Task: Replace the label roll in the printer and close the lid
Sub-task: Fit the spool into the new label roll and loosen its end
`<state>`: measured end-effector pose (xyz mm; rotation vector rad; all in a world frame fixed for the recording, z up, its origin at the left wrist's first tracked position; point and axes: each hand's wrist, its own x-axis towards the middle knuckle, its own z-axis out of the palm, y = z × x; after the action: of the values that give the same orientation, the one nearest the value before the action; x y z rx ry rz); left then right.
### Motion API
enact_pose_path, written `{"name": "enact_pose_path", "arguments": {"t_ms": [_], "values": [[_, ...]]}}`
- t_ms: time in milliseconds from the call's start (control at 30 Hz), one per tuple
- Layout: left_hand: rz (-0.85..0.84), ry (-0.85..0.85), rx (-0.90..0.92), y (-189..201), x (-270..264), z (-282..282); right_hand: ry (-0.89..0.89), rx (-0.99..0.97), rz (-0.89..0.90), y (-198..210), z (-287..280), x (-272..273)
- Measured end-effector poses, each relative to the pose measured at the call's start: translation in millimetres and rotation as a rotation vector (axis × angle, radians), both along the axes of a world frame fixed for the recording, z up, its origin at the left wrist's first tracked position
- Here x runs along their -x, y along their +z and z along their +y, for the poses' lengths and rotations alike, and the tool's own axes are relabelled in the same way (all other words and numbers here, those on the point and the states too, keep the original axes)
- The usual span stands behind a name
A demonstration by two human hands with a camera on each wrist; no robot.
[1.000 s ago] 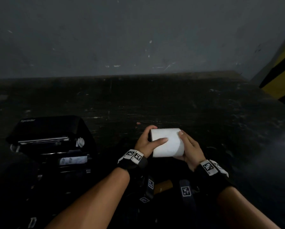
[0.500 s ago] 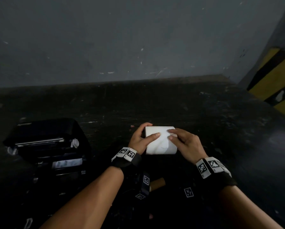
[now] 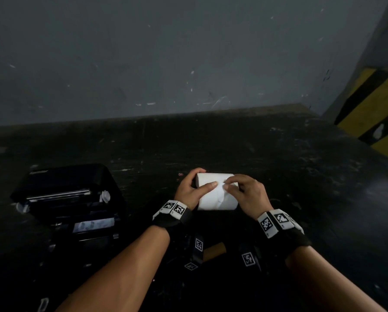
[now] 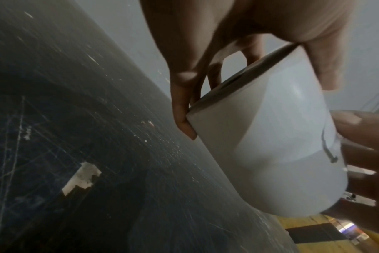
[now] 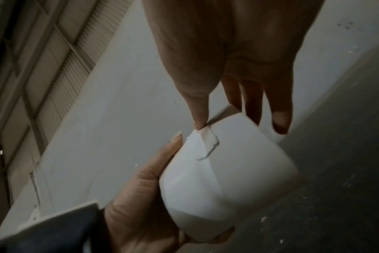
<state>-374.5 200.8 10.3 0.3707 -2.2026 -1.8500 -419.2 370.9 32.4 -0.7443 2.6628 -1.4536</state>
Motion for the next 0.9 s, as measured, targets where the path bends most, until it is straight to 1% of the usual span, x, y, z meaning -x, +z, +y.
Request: {"name": "enact_pose_path", "arguments": {"t_ms": [100,200,367,500,633,767,900], "values": [[-0.006,0.007,0.009,-3,0,0,-0.019,-0.024,-0.031,1,-6,1],[-0.013,0.028,-0.003,-5,2,-1,-0.014,-0.096,0.008,-3,-7,1],[-0.043,0.045,0.003,-8,6,-3,-0.018,-0.093,0.129,-10,-7,-2],[-0.066,0.064,-0.02,-13,10,-4,-0.002,-0.057,0.162,-15,-6,-1],[-0.078,0.109,-0.058,-16,14,-7,0.038,-0.041,0.132,-17,-3,1],[-0.088,0.114,-0.095,-19,16,-8,0.079,-0.025,0.09,-18,0,3],[-0.113,0.122,-0.141,-22,19,-12,0.142,0.005,0.006,-21,3,3]]}}
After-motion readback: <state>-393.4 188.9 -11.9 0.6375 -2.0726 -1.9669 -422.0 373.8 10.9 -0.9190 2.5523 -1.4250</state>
